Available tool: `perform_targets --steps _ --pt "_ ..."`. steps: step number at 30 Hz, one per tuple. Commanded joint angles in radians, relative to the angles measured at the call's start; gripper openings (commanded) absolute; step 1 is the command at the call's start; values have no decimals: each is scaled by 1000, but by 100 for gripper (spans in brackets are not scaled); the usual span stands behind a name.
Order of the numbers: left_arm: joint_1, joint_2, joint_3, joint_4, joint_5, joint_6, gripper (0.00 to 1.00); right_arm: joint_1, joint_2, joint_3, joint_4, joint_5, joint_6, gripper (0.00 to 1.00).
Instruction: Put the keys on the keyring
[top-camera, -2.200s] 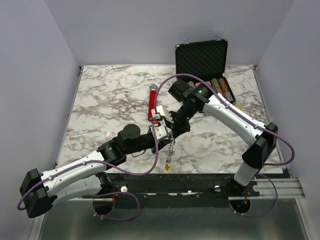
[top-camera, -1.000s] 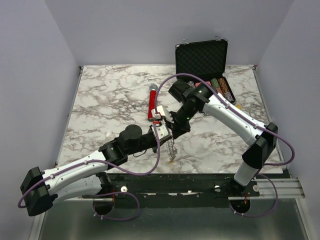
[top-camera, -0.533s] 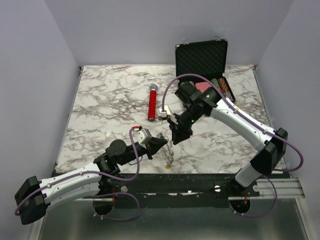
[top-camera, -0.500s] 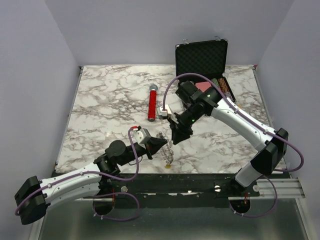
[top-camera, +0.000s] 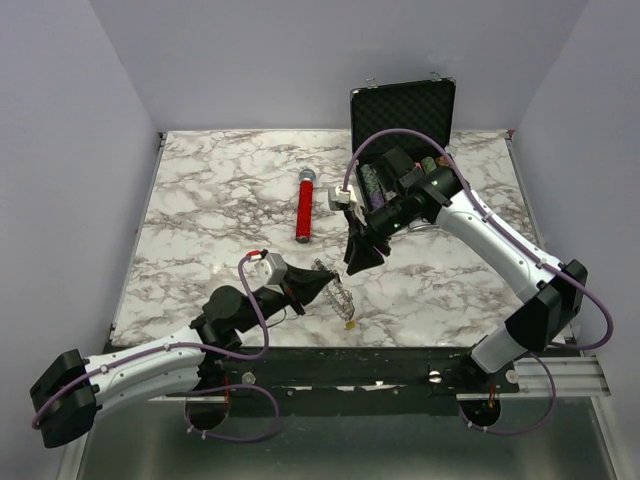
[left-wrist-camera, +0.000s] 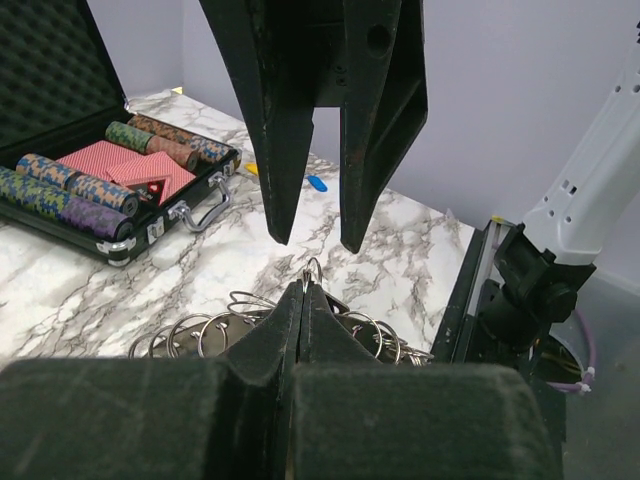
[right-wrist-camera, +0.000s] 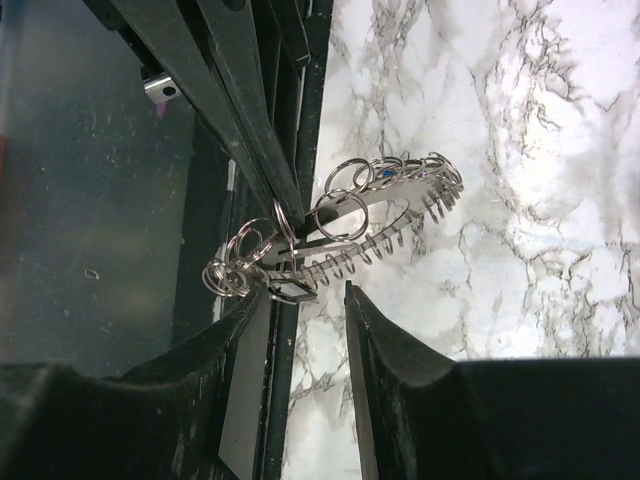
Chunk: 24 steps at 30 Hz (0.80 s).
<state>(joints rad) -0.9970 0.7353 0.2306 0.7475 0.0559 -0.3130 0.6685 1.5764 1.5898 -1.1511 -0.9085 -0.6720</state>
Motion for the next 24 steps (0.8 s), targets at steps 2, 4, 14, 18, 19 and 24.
perform_targets --steps 2,4,14,18,19,24 --pt "-3 15 3 127 -5 -12 0 2 -12 10 53 -69 66 45" --pt "-3 22 -2 153 -7 -21 0 3 0 3 57 -87 72 45" --pt "-6 55 -4 213 -36 -26 0 2 7 -19 80 -105 94 37" --pt "-8 58 -2 217 -42 -23 0 3 7 -19 83 -104 101 22" --pt "-8 61 -4 220 -45 -21 0 3 8 -17 85 -105 103 14" --pt "-11 58 -11 246 -48 -18 0 3 8 -27 96 -104 114 0"
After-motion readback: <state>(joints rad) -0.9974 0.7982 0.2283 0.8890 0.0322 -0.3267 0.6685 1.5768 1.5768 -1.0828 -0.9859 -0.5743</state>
